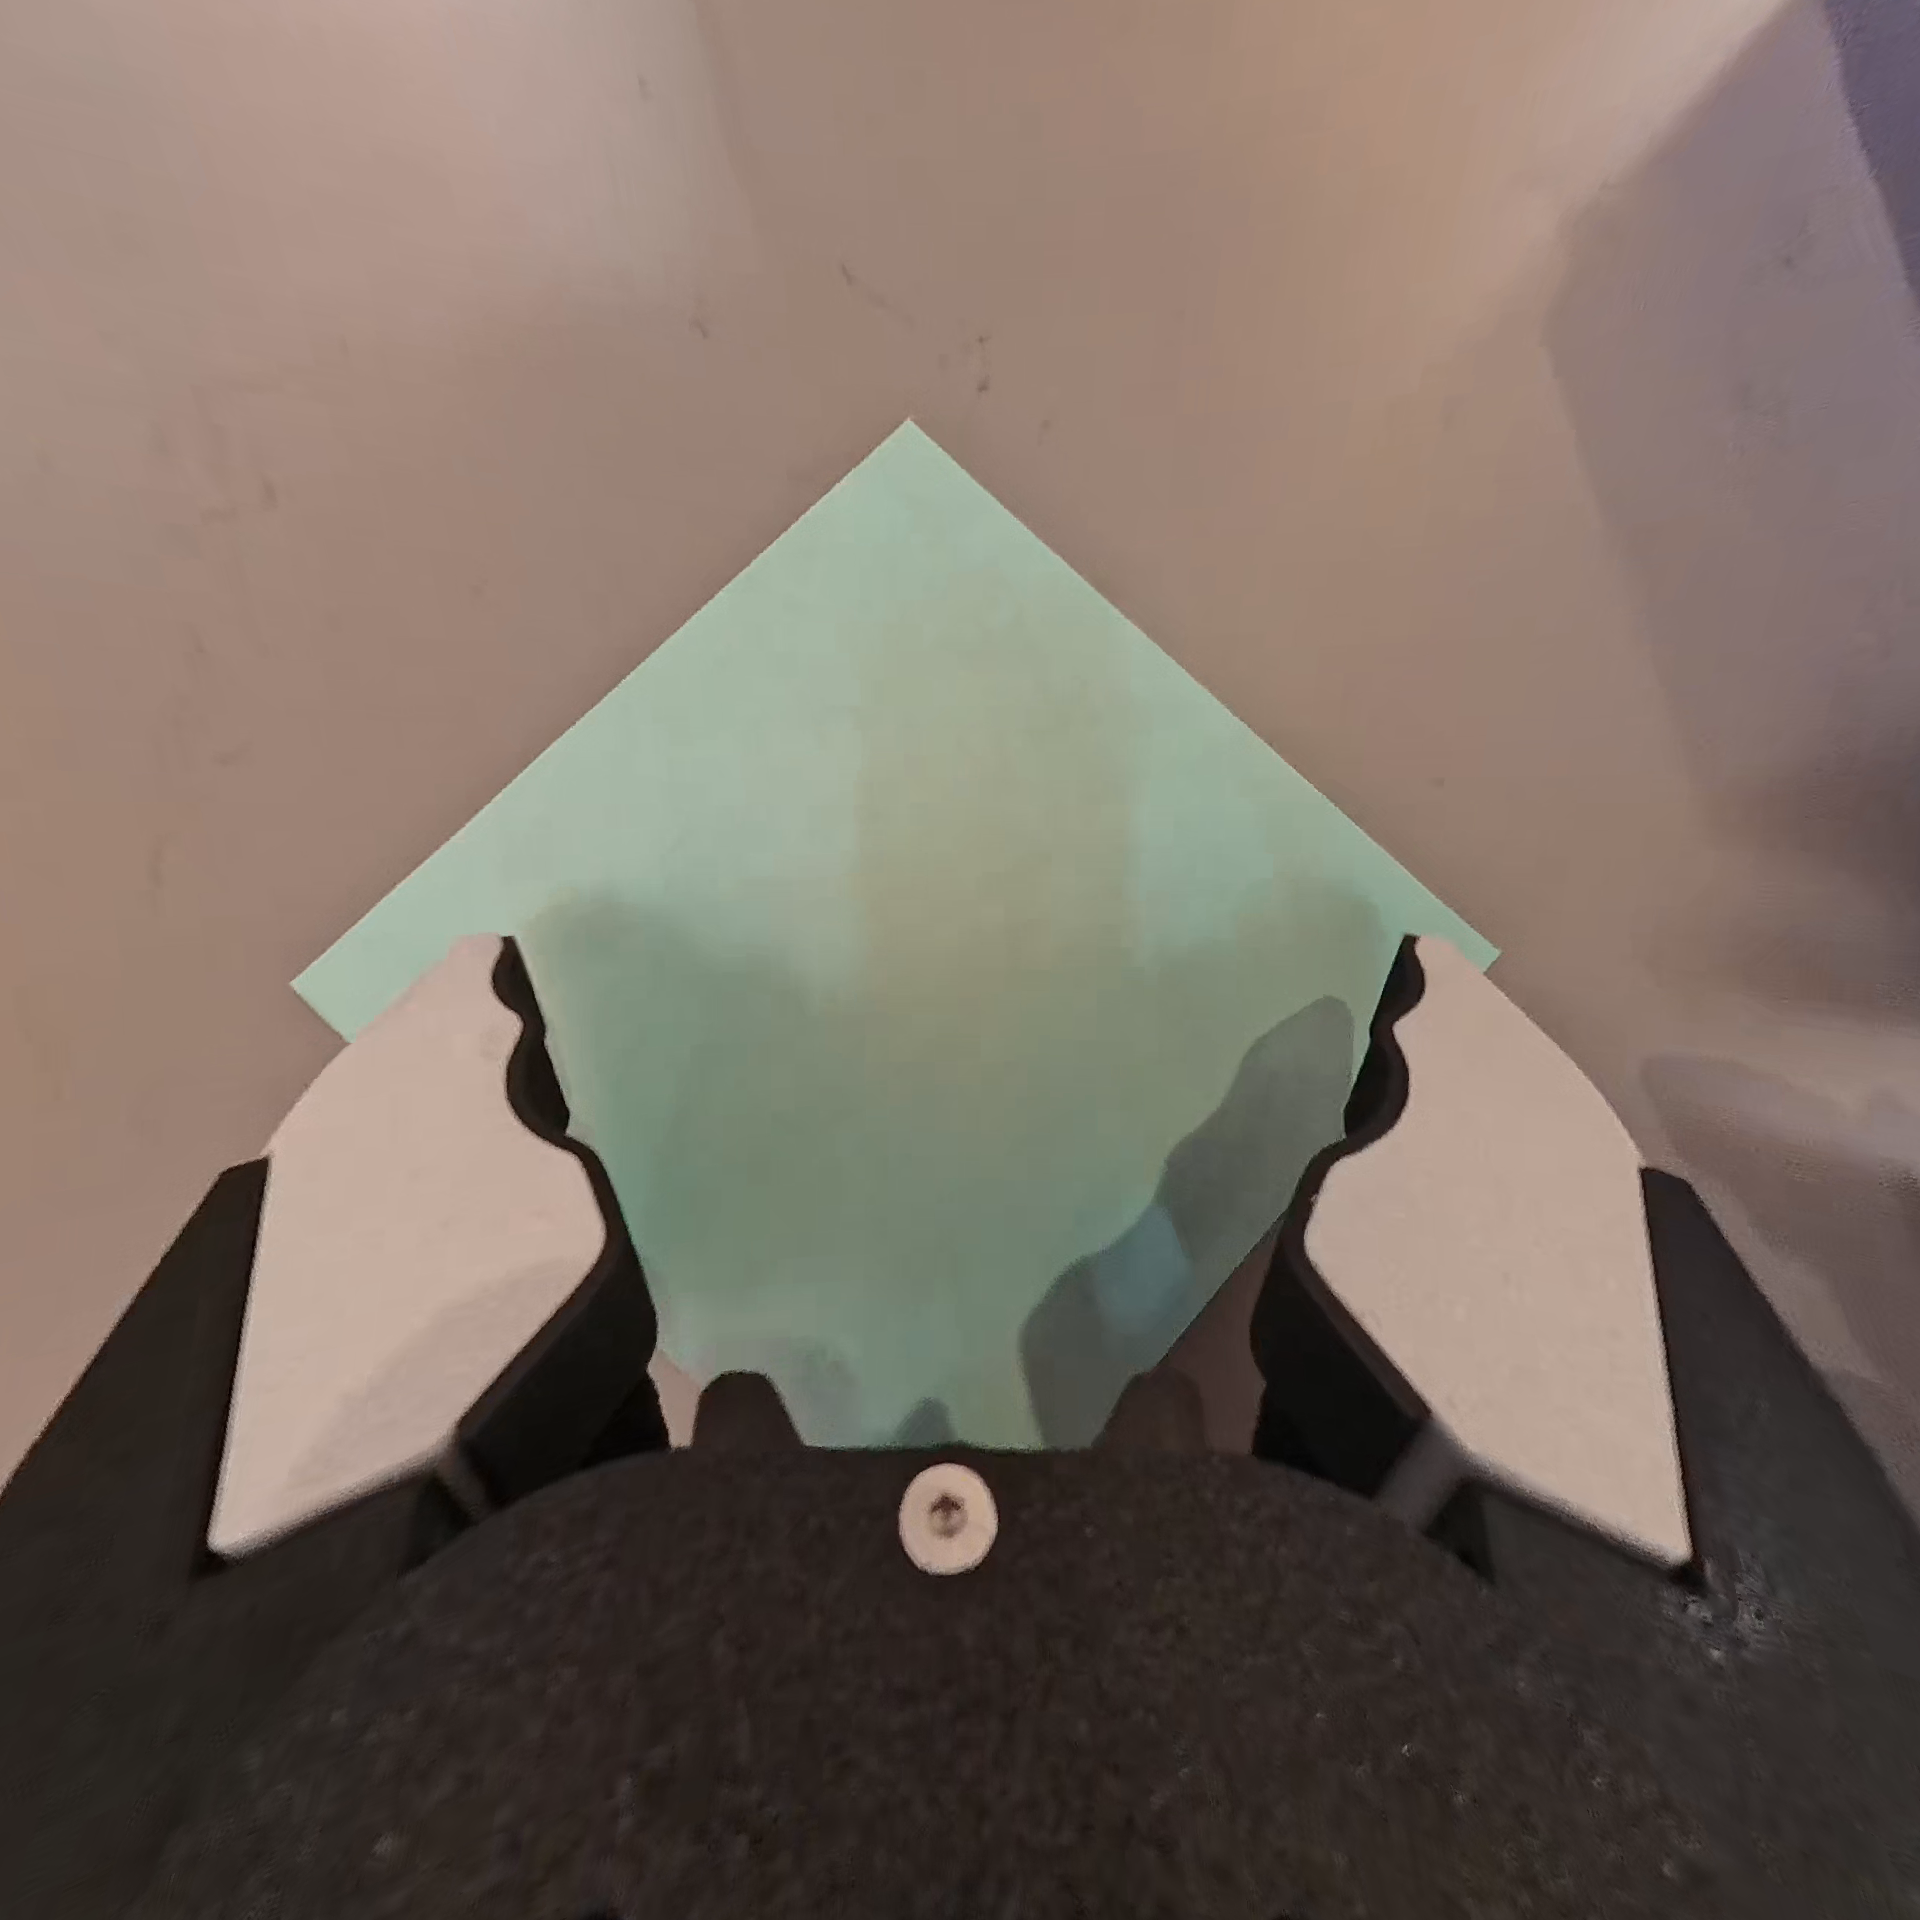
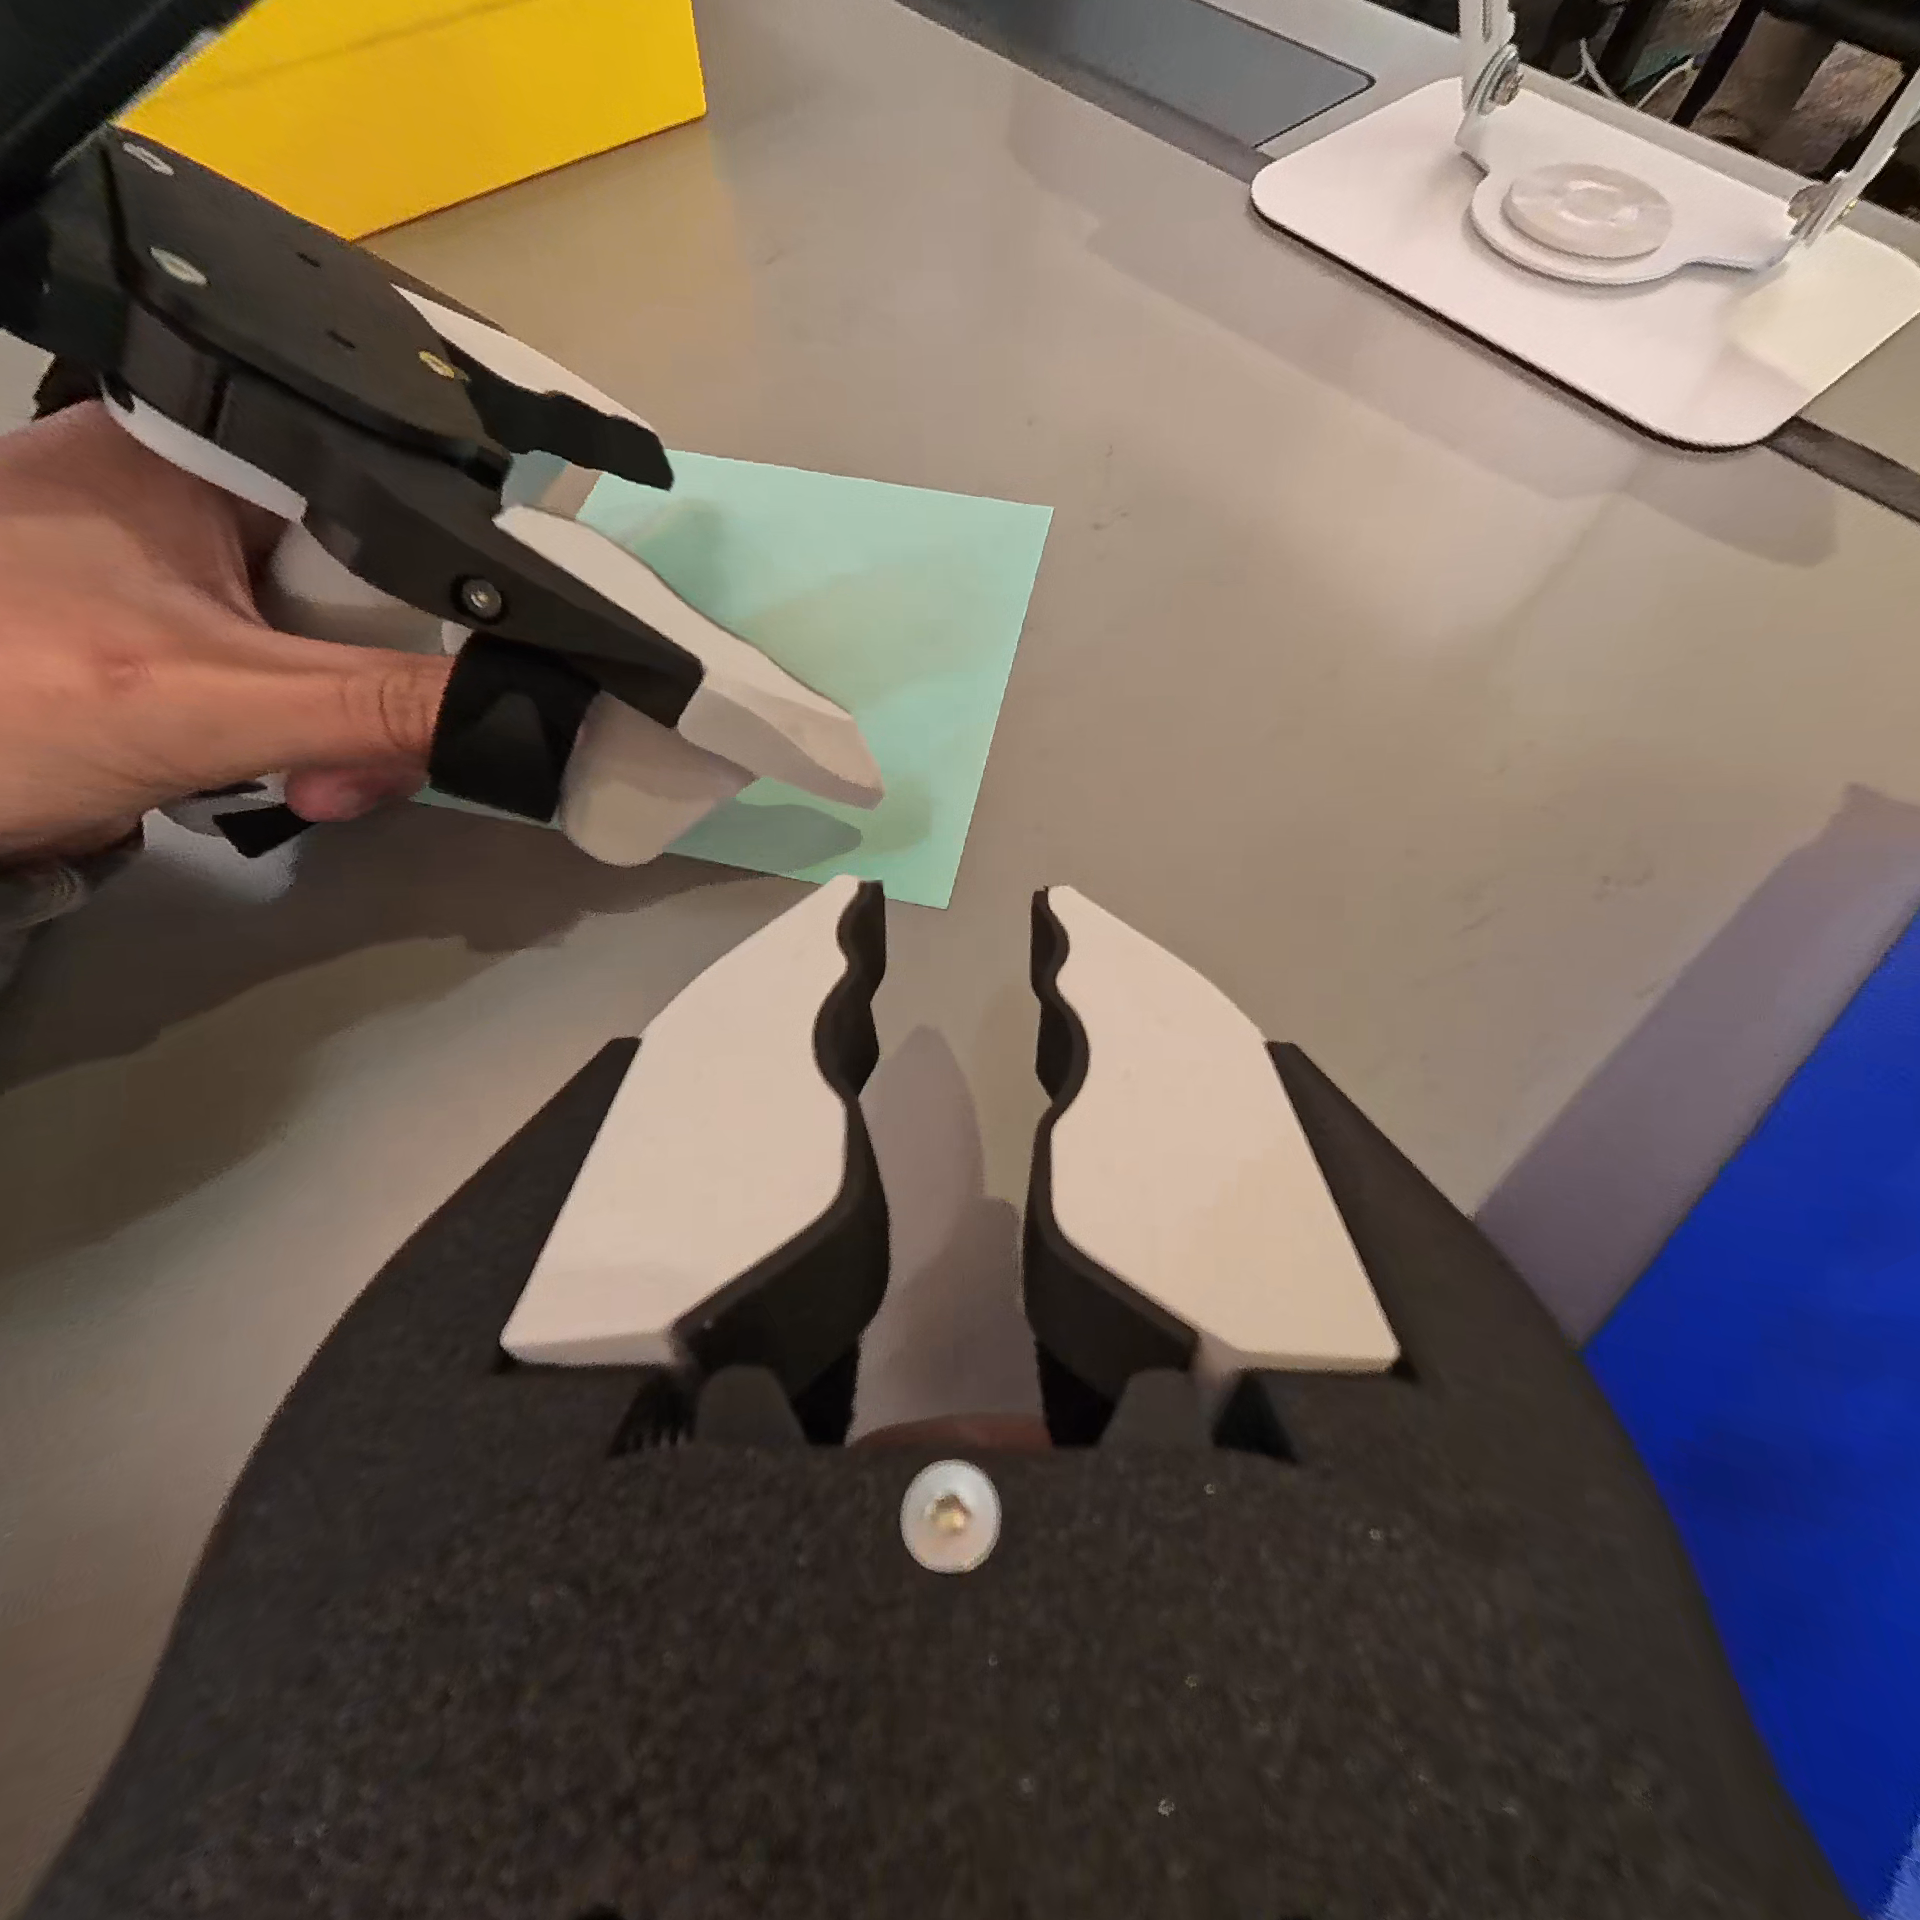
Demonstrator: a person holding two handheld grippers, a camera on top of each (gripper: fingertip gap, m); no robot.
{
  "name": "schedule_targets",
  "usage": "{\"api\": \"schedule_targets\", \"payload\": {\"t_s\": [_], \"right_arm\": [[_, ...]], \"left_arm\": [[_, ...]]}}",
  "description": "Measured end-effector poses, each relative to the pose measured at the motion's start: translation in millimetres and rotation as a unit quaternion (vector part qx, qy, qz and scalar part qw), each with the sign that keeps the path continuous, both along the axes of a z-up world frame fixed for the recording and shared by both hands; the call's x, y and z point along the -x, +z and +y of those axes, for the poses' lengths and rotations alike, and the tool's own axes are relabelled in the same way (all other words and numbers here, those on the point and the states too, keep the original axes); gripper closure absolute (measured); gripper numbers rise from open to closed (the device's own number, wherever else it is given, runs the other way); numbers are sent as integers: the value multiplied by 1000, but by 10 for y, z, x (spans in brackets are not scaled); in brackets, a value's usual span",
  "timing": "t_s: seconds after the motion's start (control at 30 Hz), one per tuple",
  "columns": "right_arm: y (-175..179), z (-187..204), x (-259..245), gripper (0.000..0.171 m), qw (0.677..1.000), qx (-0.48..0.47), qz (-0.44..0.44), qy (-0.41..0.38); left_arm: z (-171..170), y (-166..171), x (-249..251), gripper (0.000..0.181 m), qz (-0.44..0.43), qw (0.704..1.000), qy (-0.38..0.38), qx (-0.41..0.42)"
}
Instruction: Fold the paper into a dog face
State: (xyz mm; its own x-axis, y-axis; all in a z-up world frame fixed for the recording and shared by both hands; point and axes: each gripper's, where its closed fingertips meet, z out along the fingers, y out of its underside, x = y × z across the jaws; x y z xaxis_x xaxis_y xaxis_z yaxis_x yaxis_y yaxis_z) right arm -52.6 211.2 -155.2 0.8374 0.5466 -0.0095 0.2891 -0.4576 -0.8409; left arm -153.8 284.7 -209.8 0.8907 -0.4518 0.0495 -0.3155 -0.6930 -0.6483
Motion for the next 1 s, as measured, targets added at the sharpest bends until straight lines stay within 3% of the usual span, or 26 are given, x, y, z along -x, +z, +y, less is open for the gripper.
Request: {"api": "schedule_targets", "payload": {"t_s": [0.2, 0.43, 0.53, 0.67, 0.83, 1.0], "right_arm": [[107, 174, 41, 144, 999, 3, -32, 13], [614, 744, 228, 142, 997, 31, -42, 51], [528, 1031, 339, 136, 994, 82, -35, 66], [146, 1298, 465, 133, 987, 130, -66, 74], [-245, 1332, 614, 129, 974, 166, -101, 117], [-261, 1422, 627, 129, 972, 162, -106, 135]], "left_arm": [[-26, -85, -23, 39, 15, 1000, -8, 19], [-38, -114, 8, 45, 40, 999, -11, 22], [-40, -113, 9, 45, 38, 999, -12, 20], [-37, -113, 8, 45, 38, 999, -12, 18], [-34, -115, 7, 45, 39, 999, -16, 19], [-17, -112, -6, 45, 31, 999, -21, 4]]}}
